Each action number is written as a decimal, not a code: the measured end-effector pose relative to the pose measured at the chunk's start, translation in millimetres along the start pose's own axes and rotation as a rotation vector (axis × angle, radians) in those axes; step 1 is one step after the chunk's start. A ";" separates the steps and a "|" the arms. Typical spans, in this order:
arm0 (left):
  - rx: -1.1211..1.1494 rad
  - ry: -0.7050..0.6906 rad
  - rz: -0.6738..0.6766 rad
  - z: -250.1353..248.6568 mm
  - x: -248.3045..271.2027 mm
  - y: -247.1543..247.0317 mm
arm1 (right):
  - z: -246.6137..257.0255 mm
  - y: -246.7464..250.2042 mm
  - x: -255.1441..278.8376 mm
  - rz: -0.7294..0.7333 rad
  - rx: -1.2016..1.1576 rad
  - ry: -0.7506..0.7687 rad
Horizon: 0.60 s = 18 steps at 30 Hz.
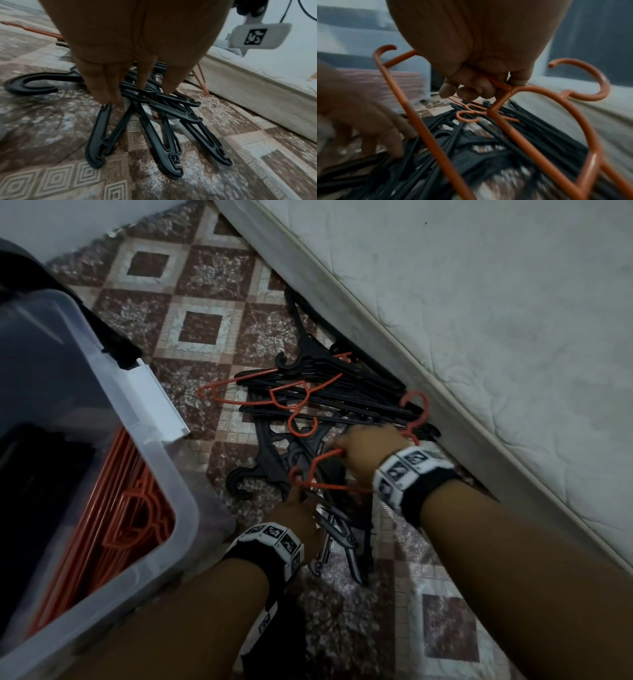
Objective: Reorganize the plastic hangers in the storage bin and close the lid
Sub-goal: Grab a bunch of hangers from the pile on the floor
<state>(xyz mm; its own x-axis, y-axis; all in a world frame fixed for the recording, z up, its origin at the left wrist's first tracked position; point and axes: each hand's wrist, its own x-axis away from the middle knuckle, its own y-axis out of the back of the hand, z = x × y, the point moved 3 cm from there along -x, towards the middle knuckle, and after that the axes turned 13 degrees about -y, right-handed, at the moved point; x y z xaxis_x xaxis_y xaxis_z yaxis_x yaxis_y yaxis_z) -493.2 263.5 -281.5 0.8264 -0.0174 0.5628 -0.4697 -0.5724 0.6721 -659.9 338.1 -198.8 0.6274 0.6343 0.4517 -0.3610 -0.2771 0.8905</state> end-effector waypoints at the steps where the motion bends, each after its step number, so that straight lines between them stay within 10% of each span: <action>1: -0.020 0.001 -0.100 2.7 4.9 2.6 | 17.6 7.2 -4.0 -0.009 0.086 0.061; 4: -0.179 -0.045 -0.326 9.6 16.2 3.5 | 50.8 11.7 -11.1 -0.069 0.288 0.148; 8: -0.183 0.059 -0.109 26.0 25.3 -8.2 | 50.8 0.2 -2.2 -0.237 0.097 0.188; 12: -0.200 0.015 -0.160 7.1 27.8 9.1 | -7.1 -22.7 6.4 -0.386 -0.230 -0.263; 16: -0.089 0.063 -0.634 -10.4 18.7 52.3 | -63.9 -80.0 8.5 0.098 -0.532 -0.810; 18: -0.081 0.163 -0.588 1.0 8.3 62.0 | -69.0 -100.7 10.5 0.249 -0.636 -0.860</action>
<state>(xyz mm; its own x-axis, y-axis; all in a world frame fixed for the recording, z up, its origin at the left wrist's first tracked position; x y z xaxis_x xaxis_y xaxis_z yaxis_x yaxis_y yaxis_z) -515.2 227.0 -235.6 0.8990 0.4117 0.1491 0.0226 -0.3837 0.9232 -664.6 422.5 -287.6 0.6702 -0.1711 0.7222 -0.6788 0.2521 0.6897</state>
